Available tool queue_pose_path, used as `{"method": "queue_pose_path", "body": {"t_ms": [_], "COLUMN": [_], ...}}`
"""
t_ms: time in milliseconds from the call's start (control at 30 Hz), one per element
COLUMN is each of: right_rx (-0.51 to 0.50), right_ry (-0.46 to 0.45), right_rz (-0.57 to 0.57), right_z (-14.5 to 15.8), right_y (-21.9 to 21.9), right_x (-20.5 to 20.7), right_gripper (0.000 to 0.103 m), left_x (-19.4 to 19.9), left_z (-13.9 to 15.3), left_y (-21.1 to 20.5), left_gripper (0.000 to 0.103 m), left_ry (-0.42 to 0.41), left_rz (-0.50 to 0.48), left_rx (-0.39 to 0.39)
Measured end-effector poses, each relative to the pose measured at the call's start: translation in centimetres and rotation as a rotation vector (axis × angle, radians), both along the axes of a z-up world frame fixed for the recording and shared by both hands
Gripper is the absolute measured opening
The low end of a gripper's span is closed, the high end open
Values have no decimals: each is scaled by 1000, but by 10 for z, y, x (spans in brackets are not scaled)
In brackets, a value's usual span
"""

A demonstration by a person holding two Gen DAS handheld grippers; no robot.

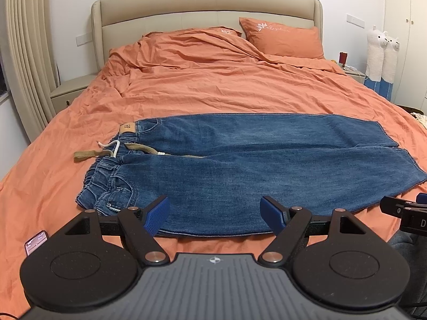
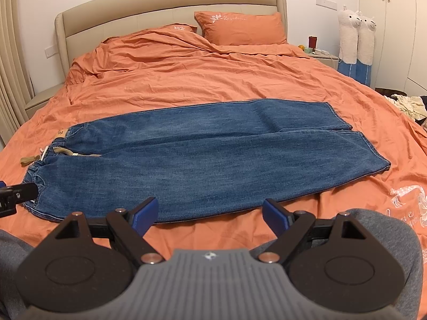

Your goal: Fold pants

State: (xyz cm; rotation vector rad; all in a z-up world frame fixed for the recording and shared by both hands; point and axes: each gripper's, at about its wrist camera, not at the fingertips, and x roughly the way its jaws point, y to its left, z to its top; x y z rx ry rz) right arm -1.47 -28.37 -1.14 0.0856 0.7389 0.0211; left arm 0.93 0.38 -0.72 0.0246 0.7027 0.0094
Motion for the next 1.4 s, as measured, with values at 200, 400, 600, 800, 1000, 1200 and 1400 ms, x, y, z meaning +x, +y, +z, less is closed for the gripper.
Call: {"method": "queue_pose_path", "body": {"t_ms": [200,400,600,800,1000,1200,1400], "right_rx": [51,66,235,366,375,214,19], "right_ry": [17,30,76,224,256,242,276], "right_rz": [17,31,-38,-143,-228,-138,15], "right_z": [-1,3,-8,-26,-47,-56,-55], "right_y": [-11,-42,-93,-147,-206,-236,-250], "right_x": [8,42,102,178,241,271,276], "right_gripper": [82,82,80,80,73,59,39], "left_x": [9,37,88,115,127,124,119], "left_z": [-3,8,-1,-30,-68,-104,-133], "left_y": [19,69,139,159,168,151,130], "left_gripper": [82,70,66,66,66,67,69], "left_ry": [28,14,73,173,354,498,534], "left_rz": [-13,-30,-78,-310,-479,-627,-715], "left_rx": [-21,-47,-140,49,209,389,596]}}
